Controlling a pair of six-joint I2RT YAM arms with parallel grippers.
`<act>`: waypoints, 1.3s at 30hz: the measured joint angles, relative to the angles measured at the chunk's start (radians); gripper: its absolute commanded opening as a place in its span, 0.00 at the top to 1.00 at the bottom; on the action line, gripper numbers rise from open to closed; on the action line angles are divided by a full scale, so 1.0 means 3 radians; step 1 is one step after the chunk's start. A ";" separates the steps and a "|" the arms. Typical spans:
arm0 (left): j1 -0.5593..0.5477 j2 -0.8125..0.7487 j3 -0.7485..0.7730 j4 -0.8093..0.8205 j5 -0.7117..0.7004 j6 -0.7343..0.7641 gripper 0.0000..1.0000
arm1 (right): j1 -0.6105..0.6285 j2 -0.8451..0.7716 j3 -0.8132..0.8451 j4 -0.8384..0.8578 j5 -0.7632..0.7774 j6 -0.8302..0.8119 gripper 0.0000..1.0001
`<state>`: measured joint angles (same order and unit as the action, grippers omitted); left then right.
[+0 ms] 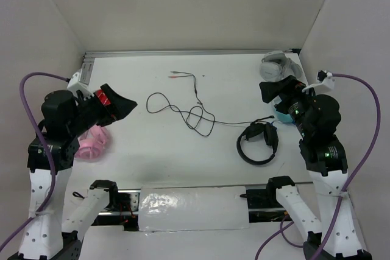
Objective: Wrap the headphones
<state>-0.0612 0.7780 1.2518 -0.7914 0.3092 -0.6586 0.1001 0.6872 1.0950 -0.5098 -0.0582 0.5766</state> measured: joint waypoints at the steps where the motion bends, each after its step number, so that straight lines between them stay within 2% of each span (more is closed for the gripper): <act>1: 0.0000 -0.0017 0.0000 -0.0010 -0.0005 0.0000 0.01 | 0.0000 -0.0003 0.0000 -0.0009 0.0011 0.0023 0.00; 13: 0.0000 -0.0069 -0.0029 0.0025 0.0057 -0.0001 0.01 | -0.0038 -0.0076 -0.0045 -0.0453 0.0266 0.0242 0.00; 17: 0.0000 -0.0072 -0.0100 0.0056 0.0148 -0.0001 0.01 | -0.0053 -0.0378 -0.0479 -0.0477 0.0551 0.0516 0.00; 21: 0.0000 -0.0092 -0.0295 0.0141 0.0254 -0.0003 0.01 | -0.0075 -0.0629 -0.0881 -0.0858 0.0839 0.0858 0.00; 28: 0.0000 0.0066 -0.0384 0.0148 0.0352 -0.0003 0.01 | -0.0173 -0.0150 -0.1451 -0.1410 0.1031 0.1403 0.00; 39: 0.0000 0.0106 -0.0446 0.0198 0.0420 -0.0003 0.01 | -0.0369 0.0512 -0.2055 -0.1288 0.1003 0.1768 0.05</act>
<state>-0.0612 0.8097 1.1179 -0.7319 0.4351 -0.6594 -0.0105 0.8410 0.4786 -0.8963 0.2428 1.1069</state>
